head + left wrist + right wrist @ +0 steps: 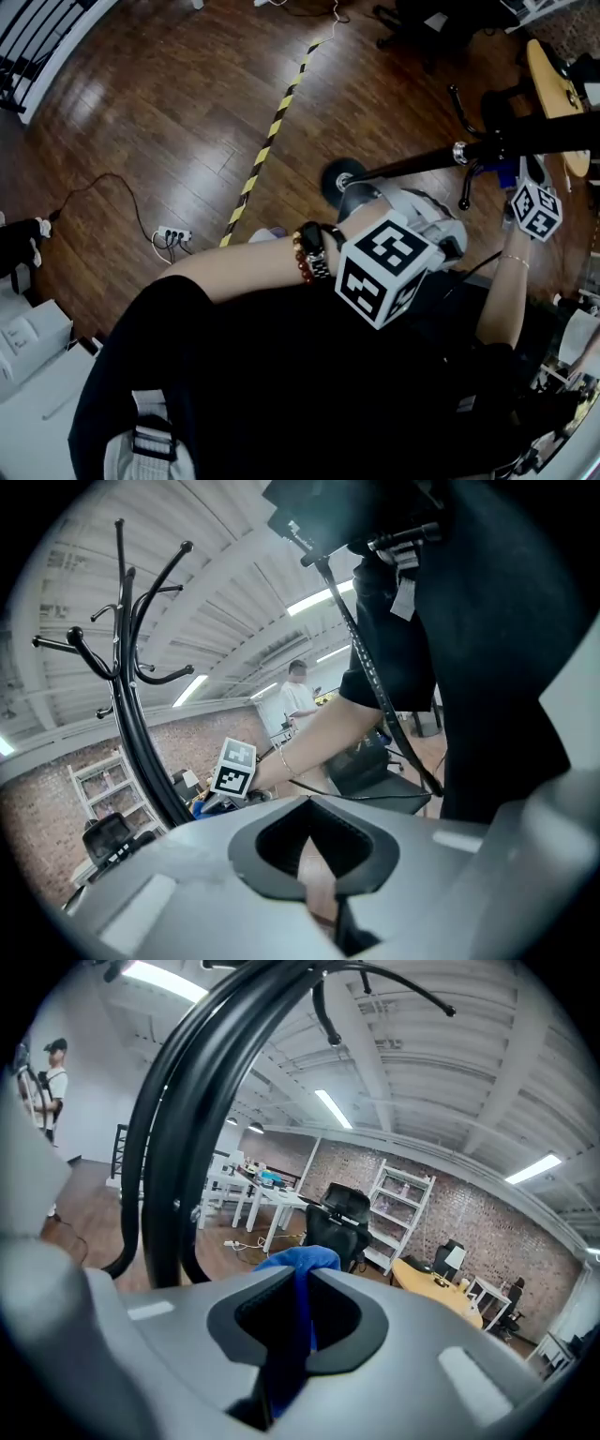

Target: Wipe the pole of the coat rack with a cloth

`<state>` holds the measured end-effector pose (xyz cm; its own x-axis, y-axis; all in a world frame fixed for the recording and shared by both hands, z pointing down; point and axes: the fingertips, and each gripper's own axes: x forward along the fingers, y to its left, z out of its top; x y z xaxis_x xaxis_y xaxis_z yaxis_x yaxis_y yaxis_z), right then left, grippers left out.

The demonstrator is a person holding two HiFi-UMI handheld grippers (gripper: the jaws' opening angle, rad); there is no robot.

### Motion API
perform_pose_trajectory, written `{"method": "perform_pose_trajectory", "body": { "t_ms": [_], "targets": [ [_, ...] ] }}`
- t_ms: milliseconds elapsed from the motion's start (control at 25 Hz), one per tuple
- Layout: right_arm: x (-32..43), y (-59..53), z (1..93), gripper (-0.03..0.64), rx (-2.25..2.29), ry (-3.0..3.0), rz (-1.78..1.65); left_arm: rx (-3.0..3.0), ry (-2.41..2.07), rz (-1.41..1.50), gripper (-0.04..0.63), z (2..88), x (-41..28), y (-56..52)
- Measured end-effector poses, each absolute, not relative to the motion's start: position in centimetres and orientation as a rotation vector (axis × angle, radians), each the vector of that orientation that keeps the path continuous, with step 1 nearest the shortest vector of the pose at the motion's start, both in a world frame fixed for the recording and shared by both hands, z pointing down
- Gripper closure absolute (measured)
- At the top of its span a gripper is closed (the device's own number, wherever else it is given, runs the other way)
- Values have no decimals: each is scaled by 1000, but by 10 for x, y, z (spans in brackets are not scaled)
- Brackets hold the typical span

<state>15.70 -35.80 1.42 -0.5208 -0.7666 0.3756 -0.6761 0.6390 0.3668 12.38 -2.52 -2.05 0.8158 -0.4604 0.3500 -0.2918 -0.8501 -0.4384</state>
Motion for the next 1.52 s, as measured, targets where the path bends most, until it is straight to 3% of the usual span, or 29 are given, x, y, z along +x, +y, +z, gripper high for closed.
{"method": "perform_pose_trajectory", "body": {
  "t_ms": [360, 640, 840, 1040, 1240, 1520],
  "targets": [
    [213, -337, -56, 581, 1431, -2378, -287, -2842, 656, -335, 589, -30, 88, -22],
    [144, -205, -134, 581, 1322, -2749, -459, -2937, 990, 64, 589, -60, 11, -40],
    [63, -176, -88, 581, 1138, -2617, -468, -2960, 1093, 45, 589, -53, -16, -39],
    [16, -209, -39, 581, 1210, -2262, -498, -2995, 926, 127, 589, -54, -17, -12],
    [-11, -234, -10, 581, 1069, -1893, -669, -3007, 888, 185, 589, -59, -21, -4],
    [-16, -261, 36, 581, 1030, -1663, -651, -3016, 869, 141, 589, -53, -37, 0]
  ]
}}
